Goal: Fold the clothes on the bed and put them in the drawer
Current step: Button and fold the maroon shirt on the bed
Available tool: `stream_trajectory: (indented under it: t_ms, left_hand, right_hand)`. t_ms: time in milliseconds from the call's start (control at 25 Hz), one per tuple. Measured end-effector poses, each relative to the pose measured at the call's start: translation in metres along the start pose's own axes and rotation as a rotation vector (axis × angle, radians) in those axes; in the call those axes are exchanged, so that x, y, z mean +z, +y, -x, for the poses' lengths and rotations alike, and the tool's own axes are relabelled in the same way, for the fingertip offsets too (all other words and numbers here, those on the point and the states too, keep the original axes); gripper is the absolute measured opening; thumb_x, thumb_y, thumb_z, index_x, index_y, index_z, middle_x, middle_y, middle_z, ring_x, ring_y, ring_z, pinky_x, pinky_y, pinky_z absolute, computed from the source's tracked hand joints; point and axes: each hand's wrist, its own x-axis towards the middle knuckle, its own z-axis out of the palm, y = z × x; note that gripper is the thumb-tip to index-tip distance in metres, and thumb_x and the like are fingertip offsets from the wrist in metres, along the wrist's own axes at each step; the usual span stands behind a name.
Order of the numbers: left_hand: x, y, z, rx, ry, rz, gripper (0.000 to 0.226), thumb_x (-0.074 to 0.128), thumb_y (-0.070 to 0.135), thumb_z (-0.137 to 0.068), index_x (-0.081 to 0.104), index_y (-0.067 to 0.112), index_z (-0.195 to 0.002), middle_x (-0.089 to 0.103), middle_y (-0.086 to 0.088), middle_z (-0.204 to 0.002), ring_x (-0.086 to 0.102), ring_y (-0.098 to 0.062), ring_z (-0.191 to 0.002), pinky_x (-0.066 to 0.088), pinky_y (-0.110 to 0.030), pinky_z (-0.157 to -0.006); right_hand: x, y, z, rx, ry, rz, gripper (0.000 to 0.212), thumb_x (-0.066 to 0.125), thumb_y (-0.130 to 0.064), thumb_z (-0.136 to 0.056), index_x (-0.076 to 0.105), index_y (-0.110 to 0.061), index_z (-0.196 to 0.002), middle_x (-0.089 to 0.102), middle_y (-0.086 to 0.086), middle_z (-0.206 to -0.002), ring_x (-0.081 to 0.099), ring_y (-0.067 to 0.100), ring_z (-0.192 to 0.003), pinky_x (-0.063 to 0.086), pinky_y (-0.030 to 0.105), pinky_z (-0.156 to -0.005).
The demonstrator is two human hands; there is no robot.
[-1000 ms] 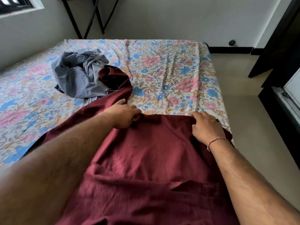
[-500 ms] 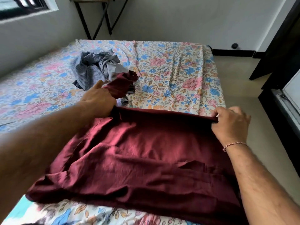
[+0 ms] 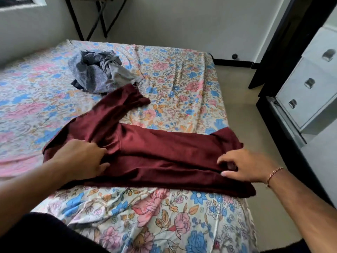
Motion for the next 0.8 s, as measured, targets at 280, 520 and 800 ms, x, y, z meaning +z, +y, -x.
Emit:
stream_trajectory:
  t_ms: [280,520,800]
  left_hand:
    - [-0.058,0.083,-0.061,0.118,0.348,0.473,0.046,0.034,0.053,-0.098,0.065,0.033,-0.126,0.068,0.012,-0.122,0.064,-0.018,-0.116,0.054,-0.041,-0.095]
    - [-0.079,0.224,-0.140,0.244,0.148,0.663,0.073,0.044,0.058,-0.101,0.024,0.027,-0.164,0.017,-0.002,-0.173,0.013,-0.022,-0.160,0.016,-0.051,-0.128]
    - [-0.067,0.290,-0.168,0.194,0.185,0.668,0.083,0.027,0.071,-0.100,0.004,0.029,-0.167,0.004,-0.002,-0.175,-0.002,-0.018,-0.162,0.004,-0.055,-0.129]
  right_hand:
    - [-0.012,0.004,-0.057,0.045,0.316,-0.118,0.030,0.054,-0.023,-0.103,0.065,-0.024,-0.130,0.063,-0.007,-0.129,0.055,0.014,-0.123,0.043,0.030,-0.106]
    - [0.000,0.051,-0.102,0.157,0.076,-0.099,0.043,0.059,-0.025,-0.098,0.055,-0.038,-0.140,0.053,-0.007,-0.140,0.048,0.020,-0.132,0.042,0.043,-0.110]
    - [0.009,0.118,-0.094,0.397,0.082,-0.668,0.031,0.064,-0.028,-0.101,0.065,-0.015,-0.074,0.059,-0.001,-0.070,0.052,0.015,-0.066,0.040,0.025,-0.060]
